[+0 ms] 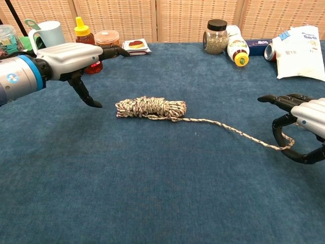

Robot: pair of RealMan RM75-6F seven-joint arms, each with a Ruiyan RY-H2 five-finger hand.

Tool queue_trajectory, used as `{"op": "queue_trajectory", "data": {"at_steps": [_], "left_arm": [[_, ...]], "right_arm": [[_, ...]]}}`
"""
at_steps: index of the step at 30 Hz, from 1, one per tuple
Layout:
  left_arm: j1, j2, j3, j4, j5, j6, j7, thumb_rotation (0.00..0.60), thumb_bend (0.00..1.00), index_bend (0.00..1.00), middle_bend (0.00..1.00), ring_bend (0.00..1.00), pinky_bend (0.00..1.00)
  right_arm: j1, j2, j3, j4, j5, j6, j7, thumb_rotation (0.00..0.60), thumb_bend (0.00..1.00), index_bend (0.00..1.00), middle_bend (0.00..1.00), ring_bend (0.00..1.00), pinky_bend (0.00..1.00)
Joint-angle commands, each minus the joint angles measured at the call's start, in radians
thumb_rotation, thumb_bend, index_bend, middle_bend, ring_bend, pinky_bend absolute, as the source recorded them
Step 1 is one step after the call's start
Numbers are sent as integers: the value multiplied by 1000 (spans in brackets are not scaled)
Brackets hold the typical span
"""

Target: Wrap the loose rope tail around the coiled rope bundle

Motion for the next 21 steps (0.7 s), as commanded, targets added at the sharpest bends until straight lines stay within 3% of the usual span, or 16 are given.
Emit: {"op": "queue_trajectory", "data": {"at_steps": [1, 13, 21], "left_arm": [[-35, -38, -12, 22, -52, -31, 44, 600, 6, 0, 0, 0, 60], [-120, -164, -18, 102, -205, -57, 197, 600, 9, 0, 0, 0, 127], [-161, -239, -18, 172, -255, -45, 245, 600, 36, 0, 0, 29, 270]], "right_arm": [[0, 0, 0, 0, 1, -1, 0, 600, 454, 603, 0, 0, 0], [4, 3, 5, 5, 9, -7, 15, 600, 455, 603, 0, 0, 0], [4, 3, 6, 4, 13, -8, 13, 600, 454, 607, 0, 0, 0]]}}
